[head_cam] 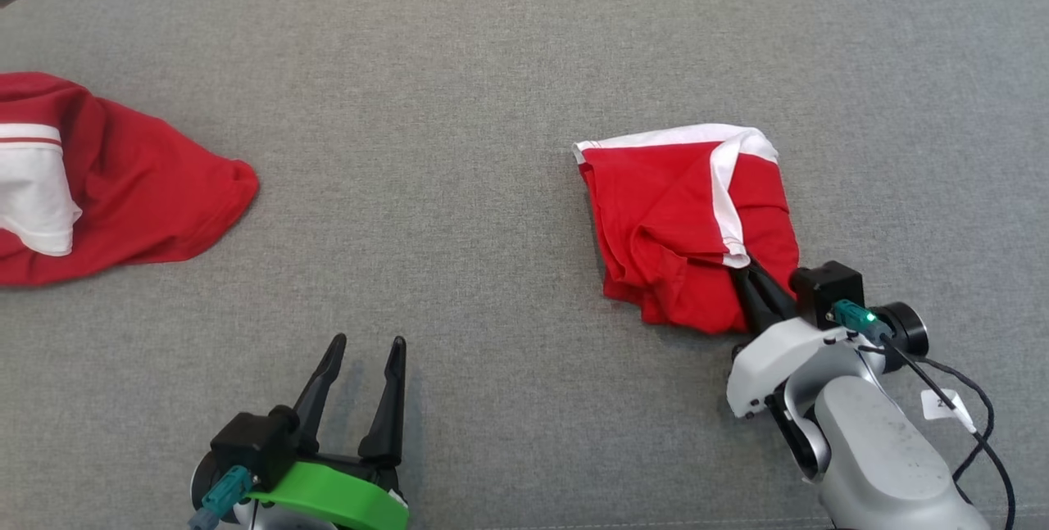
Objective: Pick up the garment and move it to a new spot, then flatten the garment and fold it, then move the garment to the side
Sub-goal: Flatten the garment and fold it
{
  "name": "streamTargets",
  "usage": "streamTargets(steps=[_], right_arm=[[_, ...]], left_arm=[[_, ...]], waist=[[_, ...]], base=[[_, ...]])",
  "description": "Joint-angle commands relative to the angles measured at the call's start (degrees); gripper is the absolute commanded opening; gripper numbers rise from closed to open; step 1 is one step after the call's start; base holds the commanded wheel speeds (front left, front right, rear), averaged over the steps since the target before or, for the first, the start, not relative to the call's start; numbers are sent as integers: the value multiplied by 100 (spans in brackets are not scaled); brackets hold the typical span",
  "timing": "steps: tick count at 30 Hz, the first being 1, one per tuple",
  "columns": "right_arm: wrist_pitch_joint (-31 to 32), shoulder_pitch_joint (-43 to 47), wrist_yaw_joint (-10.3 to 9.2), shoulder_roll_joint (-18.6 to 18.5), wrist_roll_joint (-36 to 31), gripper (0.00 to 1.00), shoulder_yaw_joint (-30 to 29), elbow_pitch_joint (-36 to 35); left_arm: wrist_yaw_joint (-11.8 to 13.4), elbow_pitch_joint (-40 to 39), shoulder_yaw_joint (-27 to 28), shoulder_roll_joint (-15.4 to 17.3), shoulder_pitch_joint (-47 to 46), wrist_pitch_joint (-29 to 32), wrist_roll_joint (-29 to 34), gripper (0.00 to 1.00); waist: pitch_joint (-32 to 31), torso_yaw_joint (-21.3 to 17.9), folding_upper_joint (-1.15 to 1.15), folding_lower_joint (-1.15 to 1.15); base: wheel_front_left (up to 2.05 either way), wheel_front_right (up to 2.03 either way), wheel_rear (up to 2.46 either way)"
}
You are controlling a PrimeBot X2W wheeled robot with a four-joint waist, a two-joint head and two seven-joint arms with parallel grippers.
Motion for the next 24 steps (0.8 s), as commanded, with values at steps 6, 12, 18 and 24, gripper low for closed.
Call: streamTargets(steps=[6,12,18,24], right_arm=[[89,-603,-4,-36,209,0,335,452],[61,-901,-5,-25,270,0,399,606],[202,-1238,-4,6,251,0,542,839],[359,-1539,-5,54,302,0,708,1159]], left_arm=[[-29,100,-64,-88,-101,-16,-55,100],[-39,172,-79,-113,-36,-16,-66,100],[-47,241,-114,-166,10,-16,-77,100],[-48,307,-169,-213,-46,-16,-107,100]], waist=[[-110,232,0,0],[-169,395,0,0],[-229,608,0,0],[-264,843,0,0]], base=[[0,0,0],[0,0,0],[0,0,0],[0,0,0]])
